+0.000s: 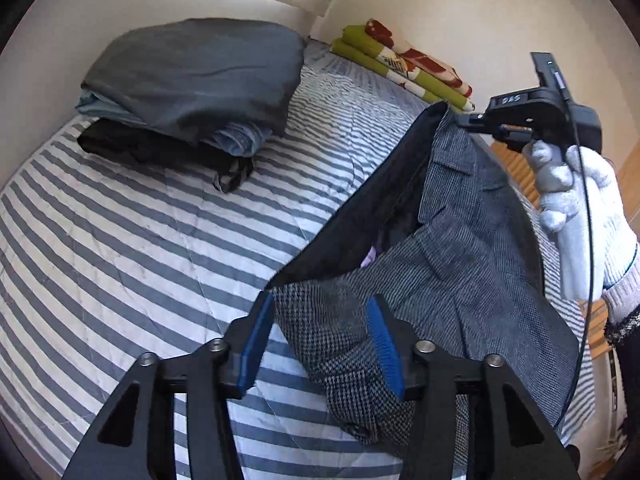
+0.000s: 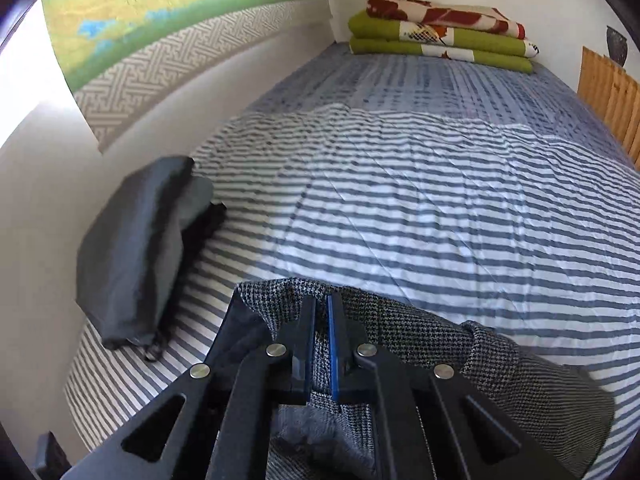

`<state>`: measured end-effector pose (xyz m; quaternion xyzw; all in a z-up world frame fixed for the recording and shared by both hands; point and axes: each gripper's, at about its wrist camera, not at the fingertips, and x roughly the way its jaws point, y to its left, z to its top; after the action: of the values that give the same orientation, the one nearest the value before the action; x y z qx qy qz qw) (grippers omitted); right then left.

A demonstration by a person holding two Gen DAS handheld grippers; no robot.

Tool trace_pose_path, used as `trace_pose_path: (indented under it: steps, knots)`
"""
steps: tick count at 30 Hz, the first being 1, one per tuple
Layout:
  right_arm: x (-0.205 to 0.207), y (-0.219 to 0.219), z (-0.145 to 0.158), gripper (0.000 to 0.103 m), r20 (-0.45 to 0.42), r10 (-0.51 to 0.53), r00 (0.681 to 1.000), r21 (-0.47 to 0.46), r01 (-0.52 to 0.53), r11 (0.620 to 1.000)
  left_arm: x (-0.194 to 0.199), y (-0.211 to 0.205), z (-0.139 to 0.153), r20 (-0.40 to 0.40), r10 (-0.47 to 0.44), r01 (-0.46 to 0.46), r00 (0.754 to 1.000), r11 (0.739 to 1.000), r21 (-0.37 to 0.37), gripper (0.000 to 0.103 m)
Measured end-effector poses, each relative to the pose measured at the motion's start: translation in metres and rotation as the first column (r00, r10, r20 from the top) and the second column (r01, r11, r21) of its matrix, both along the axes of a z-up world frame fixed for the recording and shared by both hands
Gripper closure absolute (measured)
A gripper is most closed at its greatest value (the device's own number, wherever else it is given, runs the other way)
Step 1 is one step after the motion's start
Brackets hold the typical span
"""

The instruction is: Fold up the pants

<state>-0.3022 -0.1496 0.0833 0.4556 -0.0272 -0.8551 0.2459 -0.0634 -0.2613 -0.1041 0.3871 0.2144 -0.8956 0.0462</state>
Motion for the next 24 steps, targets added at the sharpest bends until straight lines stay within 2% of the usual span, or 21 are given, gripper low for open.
trace_pose_path:
  steps: [3, 7, 9, 13, 15, 16, 17, 18, 19, 20, 22, 24]
  knots:
    - [-0.012, -0.033, -0.018, 0.097, 0.020, 0.010, 1.000, 0.077, -0.012, 0.997, -0.007, 0.004, 0.006, -0.027, -0.035, 0.034, 0.999, 0.999, -0.034, 0.036]
    - [-0.014, -0.056, -0.041, 0.097, 0.018, 0.032, 0.999, 0.163, -0.034, 0.986, -0.032, 0.020, 0.002, 0.008, -0.105, 0.105, 0.994, 0.988, -0.114, 0.031]
    - [-0.014, -0.054, -0.044, 0.093, 0.034, 0.036, 0.999, 0.180, -0.042, 0.983, -0.046, 0.024, -0.004, 0.041, -0.150, 0.154, 0.988, 0.982, -0.107, 0.028]
    - [-0.002, -0.027, -0.038, 0.076, 0.069, 0.035, 0.997, 0.157, -0.046, 0.987, -0.060, 0.031, -0.022, 0.095, -0.183, 0.192, 0.978, 0.977, -0.094, 0.028]
    - [0.011, -0.013, -0.036, 0.065, 0.110, 0.067, 0.992, 0.124, -0.080, 0.989, -0.060, 0.031, -0.032, 0.125, -0.194, 0.205, 0.973, 0.975, -0.082, 0.039]
    - [0.019, -0.008, -0.037, 0.063, 0.136, 0.093, 0.986, 0.105, -0.108, 0.989, -0.059, 0.031, -0.037, 0.144, -0.199, 0.211, 0.969, 0.975, -0.072, 0.067]
    - [0.028, -0.004, -0.040, 0.061, 0.154, 0.119, 0.981, 0.094, -0.135, 0.986, -0.059, 0.031, -0.043, 0.158, -0.195, 0.208, 0.968, 0.976, -0.068, 0.079]
    - [0.038, -0.002, -0.045, 0.060, 0.171, 0.144, 0.975, 0.093, -0.162, 0.982, -0.055, 0.031, -0.044, 0.151, -0.189, 0.201, 0.970, 0.977, -0.070, 0.081]
    - [0.048, -0.001, -0.051, 0.060, 0.188, 0.171, 0.967, 0.097, -0.192, 0.977, -0.050, 0.032, -0.044, 0.141, -0.189, 0.200, 0.972, 0.977, -0.069, 0.090]
    - [0.058, -0.003, -0.057, 0.060, 0.203, 0.196, 0.959, 0.104, -0.220, 0.970, -0.045, 0.031, -0.041, 0.128, -0.193, 0.201, 0.973, 0.978, -0.049, 0.092]
    - [0.076, -0.009, -0.070, 0.060, 0.209, 0.227, 0.951, 0.139, -0.258, 0.956, -0.033, 0.026, -0.032, 0.085, -0.194, 0.196, 0.977, 0.980, -0.017, 0.093]
    - [0.093, -0.017, -0.078, 0.061, 0.169, 0.231, 0.958, 0.210, -0.264, 0.941, -0.017, 0.016, -0.022, 0.046, -0.190, 0.189, 0.981, 0.982, 0.010, 0.094]
